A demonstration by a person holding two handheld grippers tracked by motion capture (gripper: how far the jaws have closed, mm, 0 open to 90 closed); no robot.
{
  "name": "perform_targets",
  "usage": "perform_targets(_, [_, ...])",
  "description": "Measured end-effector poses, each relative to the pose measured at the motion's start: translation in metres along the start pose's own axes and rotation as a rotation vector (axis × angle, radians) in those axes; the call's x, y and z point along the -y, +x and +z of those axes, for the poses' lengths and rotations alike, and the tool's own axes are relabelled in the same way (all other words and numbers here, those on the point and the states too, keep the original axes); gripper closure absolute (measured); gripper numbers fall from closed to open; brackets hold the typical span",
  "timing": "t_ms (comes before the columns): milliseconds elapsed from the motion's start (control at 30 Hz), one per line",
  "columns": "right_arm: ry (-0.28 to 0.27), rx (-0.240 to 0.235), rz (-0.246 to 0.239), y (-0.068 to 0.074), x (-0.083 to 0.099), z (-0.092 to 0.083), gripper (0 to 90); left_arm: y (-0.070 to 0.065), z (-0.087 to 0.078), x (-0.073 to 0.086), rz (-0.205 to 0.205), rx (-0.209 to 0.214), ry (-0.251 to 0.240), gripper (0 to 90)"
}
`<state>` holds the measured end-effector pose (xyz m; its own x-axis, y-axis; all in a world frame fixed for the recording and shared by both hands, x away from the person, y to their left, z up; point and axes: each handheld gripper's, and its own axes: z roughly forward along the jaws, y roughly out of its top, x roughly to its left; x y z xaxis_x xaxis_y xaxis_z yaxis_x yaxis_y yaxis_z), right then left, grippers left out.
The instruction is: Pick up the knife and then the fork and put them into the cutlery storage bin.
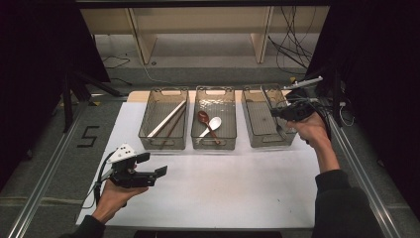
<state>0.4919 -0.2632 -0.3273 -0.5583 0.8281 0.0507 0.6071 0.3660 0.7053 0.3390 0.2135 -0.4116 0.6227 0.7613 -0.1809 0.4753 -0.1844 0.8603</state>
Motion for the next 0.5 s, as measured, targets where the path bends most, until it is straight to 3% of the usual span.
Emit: perform_targets(500, [-0.014,0.041,0.069,-0.012,-0.026,0.018,84.8,0.001,-0.001,0.000,0.002,0.002,-0.006,15.3])
